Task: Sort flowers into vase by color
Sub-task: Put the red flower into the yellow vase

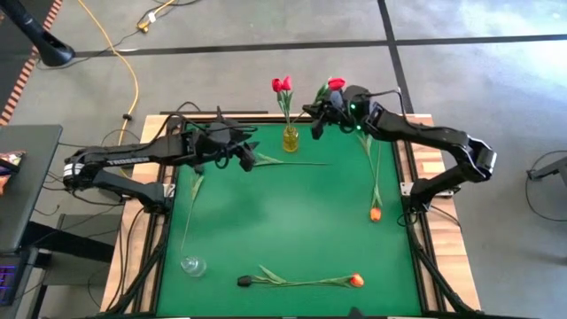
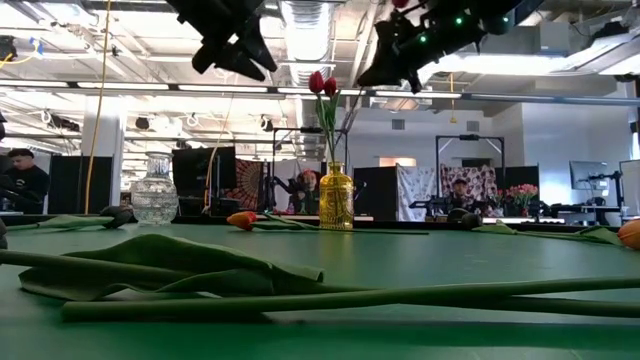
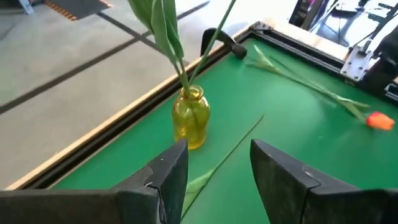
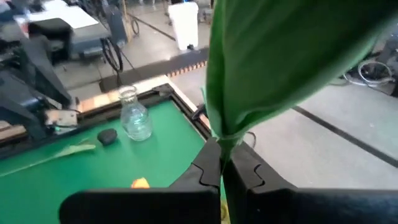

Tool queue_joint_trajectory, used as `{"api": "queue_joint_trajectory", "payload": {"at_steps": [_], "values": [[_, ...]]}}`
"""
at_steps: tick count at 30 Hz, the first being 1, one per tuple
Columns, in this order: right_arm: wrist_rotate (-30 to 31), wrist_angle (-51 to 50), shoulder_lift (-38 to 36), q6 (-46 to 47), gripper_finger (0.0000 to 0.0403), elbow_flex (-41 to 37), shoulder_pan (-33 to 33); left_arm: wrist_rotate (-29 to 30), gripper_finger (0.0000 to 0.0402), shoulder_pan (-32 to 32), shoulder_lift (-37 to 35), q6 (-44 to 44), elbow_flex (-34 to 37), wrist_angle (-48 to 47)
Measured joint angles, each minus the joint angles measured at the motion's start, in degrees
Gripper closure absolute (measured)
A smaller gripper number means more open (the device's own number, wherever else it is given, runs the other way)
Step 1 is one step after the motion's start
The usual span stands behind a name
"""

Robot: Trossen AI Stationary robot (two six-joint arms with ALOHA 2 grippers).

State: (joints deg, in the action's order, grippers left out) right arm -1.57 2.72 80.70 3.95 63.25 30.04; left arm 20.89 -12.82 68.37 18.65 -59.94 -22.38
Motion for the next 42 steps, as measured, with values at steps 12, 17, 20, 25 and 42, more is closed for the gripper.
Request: {"api": "queue_joint_trajectory", "payload": {"at_steps": [12, 17, 20, 25, 42], "values": [[1.5, -5.0, 1.2, -2.5, 0.0377, 2.3, 0.0, 0.8, 0.024, 0.0, 0.0, -0.1, 0.0, -1.1], [1.6, -4.2, 1.2, -2.5, 0.0376, 2.3, -0.4, 0.9, 0.024, 0.0, 0.0, -0.2, 0.0, -1.1], [1.6, -4.1, 1.2, -2.1, 0.0376, 2.3, -0.4, 1.0, 0.024, 0.0, 0.0, -0.2, 0.0, -1.1], [1.6, -4.2, 1.2, -1.4, 0.0376, 2.3, -0.5, 1.0, 0.024, 0.0, 0.0, -0.2, 0.0, -1.1], [1.7, -5.0, 6.3, -1.7, 0.0362, 2.2, -2.1, 1.0, 0.024, 0.0, 0.0, 0.1, 0.0, -1.3]]}}
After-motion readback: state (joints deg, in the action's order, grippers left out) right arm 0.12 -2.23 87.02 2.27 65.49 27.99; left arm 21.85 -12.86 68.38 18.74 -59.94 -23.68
